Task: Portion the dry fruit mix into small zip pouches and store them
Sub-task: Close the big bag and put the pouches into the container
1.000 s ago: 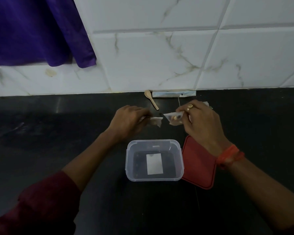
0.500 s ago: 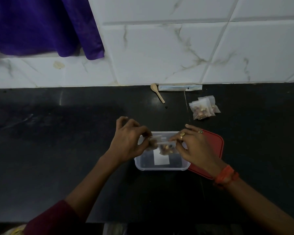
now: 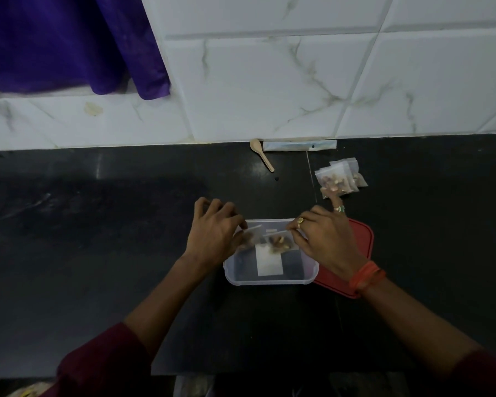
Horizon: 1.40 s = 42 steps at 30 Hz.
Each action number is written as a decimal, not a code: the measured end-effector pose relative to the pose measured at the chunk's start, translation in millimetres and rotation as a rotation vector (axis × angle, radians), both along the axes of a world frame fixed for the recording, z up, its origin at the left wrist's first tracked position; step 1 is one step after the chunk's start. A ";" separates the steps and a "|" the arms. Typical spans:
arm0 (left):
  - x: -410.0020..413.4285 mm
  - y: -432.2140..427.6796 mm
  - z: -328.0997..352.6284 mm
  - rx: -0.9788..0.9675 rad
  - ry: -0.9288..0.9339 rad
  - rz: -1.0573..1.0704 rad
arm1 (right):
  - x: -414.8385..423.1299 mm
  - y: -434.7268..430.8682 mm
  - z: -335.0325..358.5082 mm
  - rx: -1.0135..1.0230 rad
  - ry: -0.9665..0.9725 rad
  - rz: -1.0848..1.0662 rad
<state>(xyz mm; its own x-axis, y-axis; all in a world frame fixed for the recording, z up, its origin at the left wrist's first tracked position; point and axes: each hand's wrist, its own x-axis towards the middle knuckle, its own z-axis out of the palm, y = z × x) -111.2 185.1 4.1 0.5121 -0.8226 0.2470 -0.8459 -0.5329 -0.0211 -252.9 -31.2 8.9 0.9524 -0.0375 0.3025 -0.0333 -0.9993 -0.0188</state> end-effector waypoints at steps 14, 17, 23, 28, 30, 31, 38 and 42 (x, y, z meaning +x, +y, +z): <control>11.3 -6.3 -6.2 -0.036 0.155 0.042 | 4.4 -13.9 -9.1 -0.108 0.054 -0.142; 11.5 -8.0 -9.4 -0.099 0.177 0.034 | 4.4 -16.4 -11.3 -0.029 0.017 -0.109; 16.3 -29.5 1.0 -0.253 0.386 -0.024 | 1.5 -30.9 -4.4 0.218 -0.103 -0.163; 29.8 -84.2 11.1 -0.265 0.617 -0.097 | 4.8 -72.3 -2.5 0.314 -0.082 -0.285; 38.2 -114.8 10.4 -0.211 0.657 -0.118 | 10.1 -97.5 -3.6 0.333 0.010 -0.352; 42.3 -130.2 8.7 -0.183 0.677 -0.130 | 13.3 -110.8 -3.8 0.358 0.064 -0.380; 55.8 -224.2 -17.0 -0.020 0.768 -0.152 | 39.4 -196.8 -14.1 0.536 0.180 -0.579; 61.2 -259.7 -31.4 0.042 0.794 -0.108 | 57.1 -219.0 -27.3 0.593 0.216 -0.562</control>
<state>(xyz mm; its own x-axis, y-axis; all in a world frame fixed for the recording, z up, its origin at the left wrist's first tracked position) -50.1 -74.6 -27.3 0.4391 -0.8782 -0.1897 -0.6637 -0.4594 0.5902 -195.7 -250.2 -18.3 0.7792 -0.6181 -0.1037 -0.5858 -0.6593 -0.4713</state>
